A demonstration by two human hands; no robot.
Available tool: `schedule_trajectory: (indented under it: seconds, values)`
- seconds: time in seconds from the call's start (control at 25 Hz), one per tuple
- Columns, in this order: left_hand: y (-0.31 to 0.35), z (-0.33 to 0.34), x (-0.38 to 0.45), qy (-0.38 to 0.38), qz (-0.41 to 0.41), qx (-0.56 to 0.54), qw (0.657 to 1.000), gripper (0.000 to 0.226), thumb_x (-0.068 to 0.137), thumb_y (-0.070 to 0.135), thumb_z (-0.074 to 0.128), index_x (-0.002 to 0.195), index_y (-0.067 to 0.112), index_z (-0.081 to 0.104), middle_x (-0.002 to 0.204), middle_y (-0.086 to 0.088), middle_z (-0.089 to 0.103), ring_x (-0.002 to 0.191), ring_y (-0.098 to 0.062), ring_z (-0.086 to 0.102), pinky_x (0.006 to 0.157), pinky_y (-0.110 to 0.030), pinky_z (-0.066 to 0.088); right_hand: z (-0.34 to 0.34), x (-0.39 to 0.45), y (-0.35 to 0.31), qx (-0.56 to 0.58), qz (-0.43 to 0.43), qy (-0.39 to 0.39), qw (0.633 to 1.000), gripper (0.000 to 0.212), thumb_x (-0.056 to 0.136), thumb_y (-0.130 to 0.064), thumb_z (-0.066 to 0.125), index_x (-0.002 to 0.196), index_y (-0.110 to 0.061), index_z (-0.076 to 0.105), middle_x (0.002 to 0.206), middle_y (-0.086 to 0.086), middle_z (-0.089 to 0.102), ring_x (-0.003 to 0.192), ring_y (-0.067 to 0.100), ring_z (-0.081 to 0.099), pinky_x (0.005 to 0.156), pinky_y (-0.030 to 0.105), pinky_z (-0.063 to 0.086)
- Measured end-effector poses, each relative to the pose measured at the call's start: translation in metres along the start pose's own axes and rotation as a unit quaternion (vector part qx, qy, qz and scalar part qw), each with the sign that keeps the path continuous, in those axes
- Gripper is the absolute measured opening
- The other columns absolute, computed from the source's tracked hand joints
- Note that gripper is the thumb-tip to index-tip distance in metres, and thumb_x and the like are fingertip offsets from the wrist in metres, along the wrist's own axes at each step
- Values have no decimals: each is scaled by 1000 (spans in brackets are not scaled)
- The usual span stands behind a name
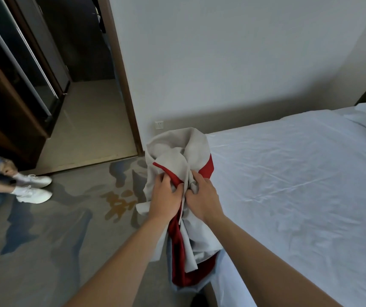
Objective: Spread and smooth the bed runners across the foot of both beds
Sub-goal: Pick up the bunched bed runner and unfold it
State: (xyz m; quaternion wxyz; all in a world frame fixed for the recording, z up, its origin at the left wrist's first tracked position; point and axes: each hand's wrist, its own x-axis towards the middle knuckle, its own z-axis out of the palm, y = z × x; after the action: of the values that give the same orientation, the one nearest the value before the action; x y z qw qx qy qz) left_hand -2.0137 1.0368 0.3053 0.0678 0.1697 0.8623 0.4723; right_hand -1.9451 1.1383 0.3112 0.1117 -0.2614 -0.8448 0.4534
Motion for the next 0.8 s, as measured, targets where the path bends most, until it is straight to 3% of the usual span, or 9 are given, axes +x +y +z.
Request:
schedule_trajectory:
  seconds: [0.28, 0.48, 0.64, 0.8]
  values:
    - [21, 46, 182, -10, -9, 22, 1000, 41, 96, 34, 60, 134, 22, 47, 128, -1, 56, 117, -22, 57, 104, -42, 50, -11, 183, -1, -3, 15, 11, 1000, 52, 90, -23, 51, 140, -35, 44, 125, -3, 54, 102, 14, 52, 87, 27, 40]
    - [56, 124, 280, -109, 81, 8, 991, 39, 94, 29, 63, 129, 15, 51, 123, -4, 56, 109, -19, 57, 93, -27, 47, -60, 268, 34, 6, 101, 97, 990, 53, 88, -24, 50, 139, -37, 45, 126, -4, 53, 110, 18, 55, 90, 28, 42]
    - [117, 219, 309, -251, 192, 5, 949, 34, 90, 24, 66, 118, 8, 57, 113, -8, 60, 101, -25, 59, 90, -35, 51, -129, 280, 82, 16, 221, 238, 946, 51, 87, -27, 48, 135, -42, 46, 118, -4, 55, 101, 17, 57, 86, 29, 44]
    - [182, 298, 281, -364, 300, -27, 881, 32, 88, 23, 67, 114, 7, 58, 106, -3, 59, 92, -19, 58, 80, -27, 45, -196, 245, 119, 13, 313, 360, 879, 52, 86, -28, 47, 136, -42, 45, 113, -5, 54, 94, 15, 54, 82, 29, 41]
